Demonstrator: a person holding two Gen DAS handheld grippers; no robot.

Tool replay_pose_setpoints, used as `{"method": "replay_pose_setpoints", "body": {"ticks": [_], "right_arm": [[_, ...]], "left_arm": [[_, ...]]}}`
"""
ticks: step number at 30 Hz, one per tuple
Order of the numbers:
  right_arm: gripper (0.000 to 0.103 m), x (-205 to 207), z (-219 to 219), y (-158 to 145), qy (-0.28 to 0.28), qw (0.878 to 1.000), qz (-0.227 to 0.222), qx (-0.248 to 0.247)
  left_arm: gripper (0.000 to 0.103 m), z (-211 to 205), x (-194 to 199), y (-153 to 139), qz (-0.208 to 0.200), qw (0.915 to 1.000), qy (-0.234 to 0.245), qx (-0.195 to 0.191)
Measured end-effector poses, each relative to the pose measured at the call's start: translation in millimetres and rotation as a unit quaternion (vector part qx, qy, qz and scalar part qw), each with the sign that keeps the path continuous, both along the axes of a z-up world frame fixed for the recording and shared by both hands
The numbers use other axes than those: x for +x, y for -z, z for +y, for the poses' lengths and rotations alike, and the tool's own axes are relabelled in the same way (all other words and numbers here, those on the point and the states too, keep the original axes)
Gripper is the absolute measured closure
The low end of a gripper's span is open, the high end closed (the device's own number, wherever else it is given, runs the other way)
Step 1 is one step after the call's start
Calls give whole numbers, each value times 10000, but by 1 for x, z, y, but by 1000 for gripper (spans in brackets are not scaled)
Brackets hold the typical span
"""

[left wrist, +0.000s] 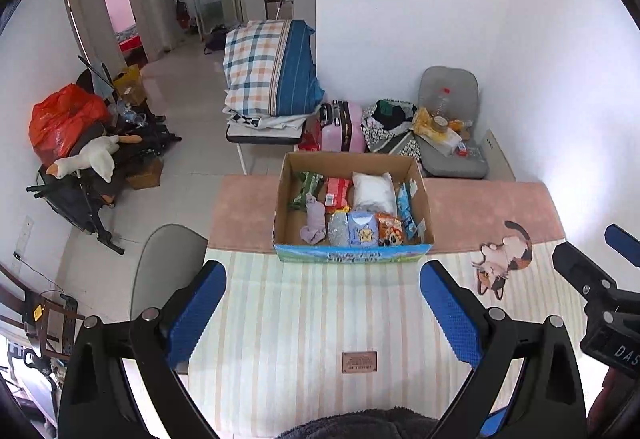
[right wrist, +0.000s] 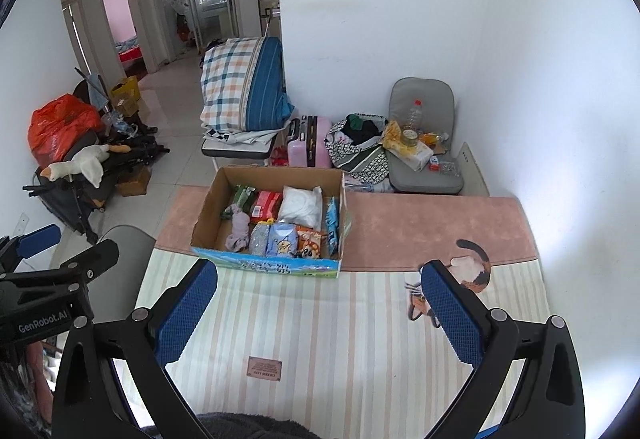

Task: Organize soft objects

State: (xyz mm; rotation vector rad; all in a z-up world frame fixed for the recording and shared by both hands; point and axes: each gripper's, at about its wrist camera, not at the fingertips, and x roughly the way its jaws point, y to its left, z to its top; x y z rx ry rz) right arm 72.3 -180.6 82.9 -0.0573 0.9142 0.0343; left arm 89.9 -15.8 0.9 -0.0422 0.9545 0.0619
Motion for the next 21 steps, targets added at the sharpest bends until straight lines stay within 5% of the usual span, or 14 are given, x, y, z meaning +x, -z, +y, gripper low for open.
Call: {"method": "replay_pose_setpoints", "body": {"ticks": [21], "right_arm": [[0,29,-1,7,209,9996,-95,-157]], "left_arm": [[3,2,30,8,-138,9997,-91,171]]}}
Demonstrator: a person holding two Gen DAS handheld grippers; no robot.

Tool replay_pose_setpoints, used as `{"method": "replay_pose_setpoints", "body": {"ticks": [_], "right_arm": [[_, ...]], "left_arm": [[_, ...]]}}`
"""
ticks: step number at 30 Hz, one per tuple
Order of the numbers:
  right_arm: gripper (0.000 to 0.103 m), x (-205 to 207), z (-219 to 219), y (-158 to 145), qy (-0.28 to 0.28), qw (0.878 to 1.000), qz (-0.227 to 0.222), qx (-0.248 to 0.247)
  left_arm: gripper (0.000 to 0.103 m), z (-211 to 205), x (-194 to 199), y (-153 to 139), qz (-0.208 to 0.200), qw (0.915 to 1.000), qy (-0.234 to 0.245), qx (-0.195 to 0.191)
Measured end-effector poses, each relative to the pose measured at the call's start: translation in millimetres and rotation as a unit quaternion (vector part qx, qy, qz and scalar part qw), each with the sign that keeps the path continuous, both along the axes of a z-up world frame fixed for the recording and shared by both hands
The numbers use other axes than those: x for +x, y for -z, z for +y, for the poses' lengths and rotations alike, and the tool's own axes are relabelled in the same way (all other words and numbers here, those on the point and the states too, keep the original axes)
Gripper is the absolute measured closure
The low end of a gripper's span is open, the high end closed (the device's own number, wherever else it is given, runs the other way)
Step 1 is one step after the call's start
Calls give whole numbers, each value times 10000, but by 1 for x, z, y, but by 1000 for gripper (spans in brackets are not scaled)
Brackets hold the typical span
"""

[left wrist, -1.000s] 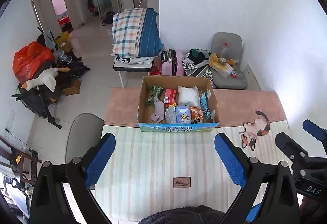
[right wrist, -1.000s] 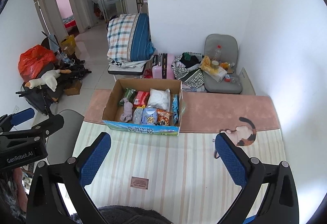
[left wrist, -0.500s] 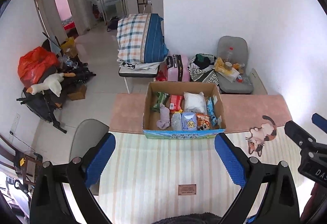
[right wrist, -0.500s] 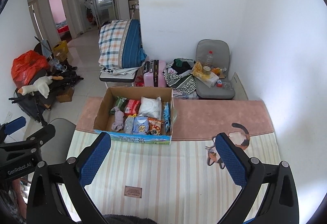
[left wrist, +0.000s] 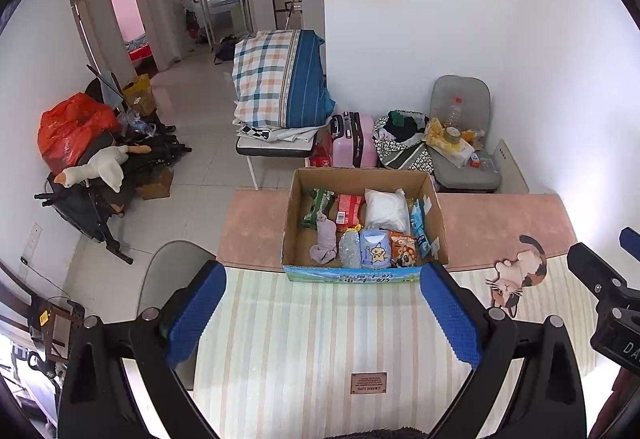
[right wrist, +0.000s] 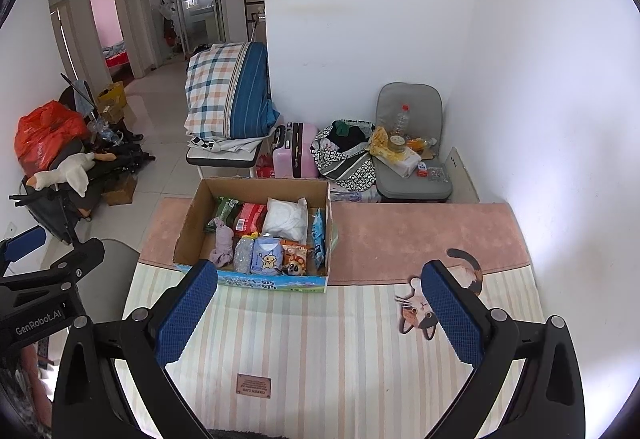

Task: Organize soft objects

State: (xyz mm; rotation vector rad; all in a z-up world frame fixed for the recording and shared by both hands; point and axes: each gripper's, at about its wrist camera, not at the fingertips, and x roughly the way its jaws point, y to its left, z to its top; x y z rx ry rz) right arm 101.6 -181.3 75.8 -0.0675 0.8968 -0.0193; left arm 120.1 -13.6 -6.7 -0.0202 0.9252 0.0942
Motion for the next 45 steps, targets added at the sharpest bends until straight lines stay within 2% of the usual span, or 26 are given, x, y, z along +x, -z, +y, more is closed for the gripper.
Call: {"method": "replay_pose_setpoints", "body": {"ticks": [45], "right_arm": [[0,6,3,-8,-17,9999,-143,-66]], "left_arm": [[3,-9,5,-10,-137,9998,146,-70]]}}
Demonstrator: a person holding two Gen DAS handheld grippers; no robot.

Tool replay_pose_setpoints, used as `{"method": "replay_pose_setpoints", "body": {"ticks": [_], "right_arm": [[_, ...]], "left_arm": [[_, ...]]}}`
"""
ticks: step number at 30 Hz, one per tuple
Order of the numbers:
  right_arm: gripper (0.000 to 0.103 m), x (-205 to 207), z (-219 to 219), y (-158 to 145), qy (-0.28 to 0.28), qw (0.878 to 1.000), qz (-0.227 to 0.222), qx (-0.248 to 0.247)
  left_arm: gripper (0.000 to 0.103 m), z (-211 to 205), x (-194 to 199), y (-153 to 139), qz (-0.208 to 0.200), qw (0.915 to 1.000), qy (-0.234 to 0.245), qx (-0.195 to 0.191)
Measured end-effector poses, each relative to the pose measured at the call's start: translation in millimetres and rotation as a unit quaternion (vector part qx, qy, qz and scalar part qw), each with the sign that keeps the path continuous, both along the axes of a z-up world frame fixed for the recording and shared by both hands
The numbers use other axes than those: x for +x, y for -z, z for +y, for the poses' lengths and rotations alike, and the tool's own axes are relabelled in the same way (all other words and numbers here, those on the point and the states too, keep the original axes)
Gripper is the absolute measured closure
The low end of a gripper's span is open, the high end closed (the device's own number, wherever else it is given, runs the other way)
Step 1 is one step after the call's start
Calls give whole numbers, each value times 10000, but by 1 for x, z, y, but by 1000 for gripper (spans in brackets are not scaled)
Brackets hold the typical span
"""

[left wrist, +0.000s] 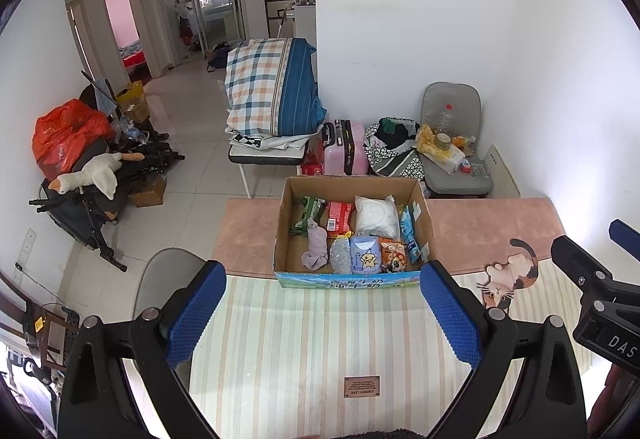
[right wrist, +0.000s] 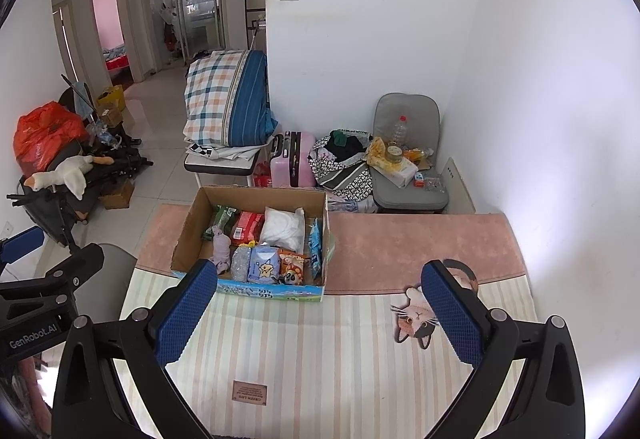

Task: Organize soft objects

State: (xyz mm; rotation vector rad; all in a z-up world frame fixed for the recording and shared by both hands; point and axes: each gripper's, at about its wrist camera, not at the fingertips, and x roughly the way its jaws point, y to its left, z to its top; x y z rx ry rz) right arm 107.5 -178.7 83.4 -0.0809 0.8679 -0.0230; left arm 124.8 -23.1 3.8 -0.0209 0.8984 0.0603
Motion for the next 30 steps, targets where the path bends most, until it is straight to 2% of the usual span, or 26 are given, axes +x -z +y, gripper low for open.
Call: {"method": "replay_pose_setpoints", "body": {"ticks": [30], "right_arm": [[0,-6,-4,-7,-68,9999,-97,-74]], "left_arm": [[3,-2,-2,0,-85,10000,27,-27]]}}
